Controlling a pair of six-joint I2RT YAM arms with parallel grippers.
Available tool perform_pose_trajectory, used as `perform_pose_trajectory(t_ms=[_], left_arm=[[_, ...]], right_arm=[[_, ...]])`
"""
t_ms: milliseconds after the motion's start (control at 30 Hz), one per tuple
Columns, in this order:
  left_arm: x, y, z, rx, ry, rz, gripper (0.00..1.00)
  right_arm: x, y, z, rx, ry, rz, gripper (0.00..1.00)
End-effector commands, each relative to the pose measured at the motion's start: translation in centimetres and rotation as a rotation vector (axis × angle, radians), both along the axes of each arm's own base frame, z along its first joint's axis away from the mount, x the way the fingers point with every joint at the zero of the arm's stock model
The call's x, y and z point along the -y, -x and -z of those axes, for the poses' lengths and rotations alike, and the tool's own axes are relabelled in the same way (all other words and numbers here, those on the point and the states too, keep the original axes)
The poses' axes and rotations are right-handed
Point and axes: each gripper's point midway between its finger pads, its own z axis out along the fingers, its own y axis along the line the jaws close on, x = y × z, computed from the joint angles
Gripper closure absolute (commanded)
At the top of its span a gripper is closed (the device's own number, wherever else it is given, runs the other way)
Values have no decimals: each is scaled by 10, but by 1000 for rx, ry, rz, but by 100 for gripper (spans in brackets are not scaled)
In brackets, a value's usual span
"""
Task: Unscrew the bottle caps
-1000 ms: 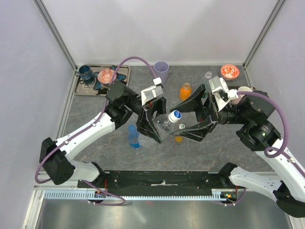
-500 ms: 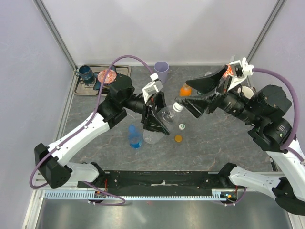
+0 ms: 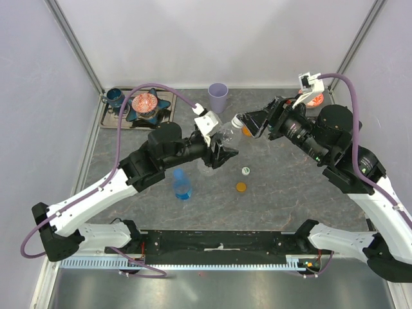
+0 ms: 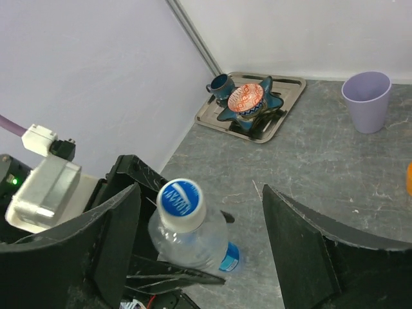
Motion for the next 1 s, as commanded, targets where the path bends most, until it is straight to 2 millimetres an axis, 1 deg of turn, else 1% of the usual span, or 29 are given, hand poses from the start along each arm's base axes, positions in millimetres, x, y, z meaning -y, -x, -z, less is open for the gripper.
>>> perform_pose_trajectory(t_ms=[0,167,233,400,567,733,867,900,967], left_arm=[[-21,-44,6,106,-84,-280,50],[-23,-50,9,99,-99,-326,50],[-23,-51,8,101,-95,-332,50],[-19,-49,8,104,-96,-326,50],[-17,-48,11,106,-106,-323,50],[-16,-47,15,107,-117,-316,50],[-14,-46,16,107,-117,-311,50],[-14,-46,16,106,-118,-310,50],[-13,-45,16,107,-116,-307,50]], right_arm=[[3,-6,-5,-10,-45,47,18],[-3,-11,-4,-14,-50,41,18],[-8,-15,4,-30,-36,40,19],[-17,-27,16,-48,-15,49,23],[-22,-35,20,-50,-8,58,28],[-24,-39,24,-52,-2,67,35],[-23,-41,25,-50,-1,76,42],[-24,-41,27,-50,-4,75,47],[-25,-40,28,-52,0,65,51]])
